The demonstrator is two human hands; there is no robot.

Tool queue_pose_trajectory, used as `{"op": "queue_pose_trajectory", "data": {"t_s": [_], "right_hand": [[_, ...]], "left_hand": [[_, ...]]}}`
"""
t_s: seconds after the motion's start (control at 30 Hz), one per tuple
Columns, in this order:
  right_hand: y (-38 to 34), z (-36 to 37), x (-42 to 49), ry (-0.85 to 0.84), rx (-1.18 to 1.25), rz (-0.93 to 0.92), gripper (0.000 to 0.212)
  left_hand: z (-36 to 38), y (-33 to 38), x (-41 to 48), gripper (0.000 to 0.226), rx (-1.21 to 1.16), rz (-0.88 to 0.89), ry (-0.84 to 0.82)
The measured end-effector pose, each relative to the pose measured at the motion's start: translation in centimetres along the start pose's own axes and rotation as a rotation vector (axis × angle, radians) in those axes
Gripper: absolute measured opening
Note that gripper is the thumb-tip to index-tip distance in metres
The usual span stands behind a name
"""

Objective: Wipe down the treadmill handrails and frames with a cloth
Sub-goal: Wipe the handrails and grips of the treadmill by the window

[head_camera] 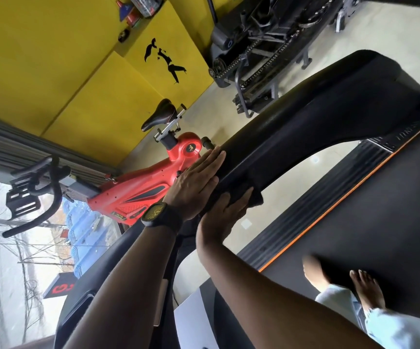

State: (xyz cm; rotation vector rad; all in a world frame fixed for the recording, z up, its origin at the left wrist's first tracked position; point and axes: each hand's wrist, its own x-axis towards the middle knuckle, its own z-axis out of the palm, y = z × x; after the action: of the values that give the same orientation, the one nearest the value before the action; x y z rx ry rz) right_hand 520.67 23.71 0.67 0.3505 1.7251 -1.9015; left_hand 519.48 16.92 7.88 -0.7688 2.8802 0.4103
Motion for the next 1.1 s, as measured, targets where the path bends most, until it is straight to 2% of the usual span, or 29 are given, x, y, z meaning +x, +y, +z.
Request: {"op": "queue_pose_trajectory", "data": {"t_s": [0.03,0.1,0.17,0.2,0.3,0.4,0.43,0.53,0.57,0.6,0.7,0.73,0.83,0.9,0.97,1.03,1.07,1.1], "right_hand": [[0.0,-0.2,-0.9,-0.026,0.001,-0.005,0.056],[-0.2,-0.8,-1.3,-0.055,0.023,-0.184,0.056],[-0.3,-0.9,-0.2,-0.026,0.02,-0.321,0.057],[-0.1,-0.8,0.2,-0.004,-0.001,-0.326,0.057],[0.6,0.2,-1.2,-0.104,-0.069,-0.136,0.062],[1.2,1.1,-2.8,-0.03,-0.023,0.062,0.058],[1.1,1.0,-2.7,-0.009,0.006,0.028,0.057],[1.1,0.3,-1.6,0.027,-0.029,-0.28,0.057],[1.2,0.5,-1.3,0.033,-0.024,-0.292,0.057],[1.3,0.6,-1.3,0.043,-0.01,-0.233,0.057],[1.2,1.2,-2.9,0.018,-0.004,0.091,0.056],[1.2,0.8,-3.6,-0.004,0.0,0.067,0.056],[0.6,-0.1,-4.1,-0.063,0.028,-0.238,0.057],[0.5,0.2,-3.2,-0.037,-0.009,-0.316,0.057],[0.9,0.7,-2.8,0.007,-0.019,-0.19,0.057],[0.9,1.0,-3.8,-0.001,-0.019,0.069,0.057],[0.9,1.0,-4.5,-0.027,-0.004,0.129,0.057],[0.8,0.8,-4.9,-0.038,0.004,0.08,0.057]], "left_hand": [[0.0,0.1,-0.1,0.053,-0.001,0.0,0.0],[-0.2,0.1,-0.1,0.053,-0.011,0.0,0.001],[-0.3,-0.1,-0.1,0.053,-0.027,0.002,0.007],[-0.4,-0.2,-0.2,0.052,-0.03,0.003,0.01],[-0.4,-0.3,-0.3,0.053,-0.033,0.004,-0.013],[-0.5,-0.3,-0.3,0.054,-0.038,0.006,-0.026],[-0.5,-0.4,-0.3,0.054,-0.039,0.005,-0.026],[-0.3,-0.6,-0.7,0.053,-0.024,-0.008,-0.011],[-0.3,-0.7,-0.9,0.053,-0.023,-0.006,-0.002],[-0.3,-0.8,-1.1,0.054,-0.027,0.001,0.007],[-0.4,-1.1,-2.0,0.054,-0.033,0.017,0.023],[-0.4,-1.1,-2.1,0.054,-0.035,0.012,0.026],[-0.6,-1.4,-2.3,0.053,-0.044,0.008,0.038],[-0.6,-1.9,-2.9,0.053,-0.038,0.0,0.047],[-0.6,-2.4,-3.8,0.053,-0.038,-0.014,0.056],[-0.6,-2.7,-4.4,0.053,-0.029,-0.007,0.058],[-0.5,-2.8,-4.5,0.052,-0.027,-0.002,0.057],[-0.5,-2.9,-4.5,0.052,-0.029,0.001,0.055]]}}
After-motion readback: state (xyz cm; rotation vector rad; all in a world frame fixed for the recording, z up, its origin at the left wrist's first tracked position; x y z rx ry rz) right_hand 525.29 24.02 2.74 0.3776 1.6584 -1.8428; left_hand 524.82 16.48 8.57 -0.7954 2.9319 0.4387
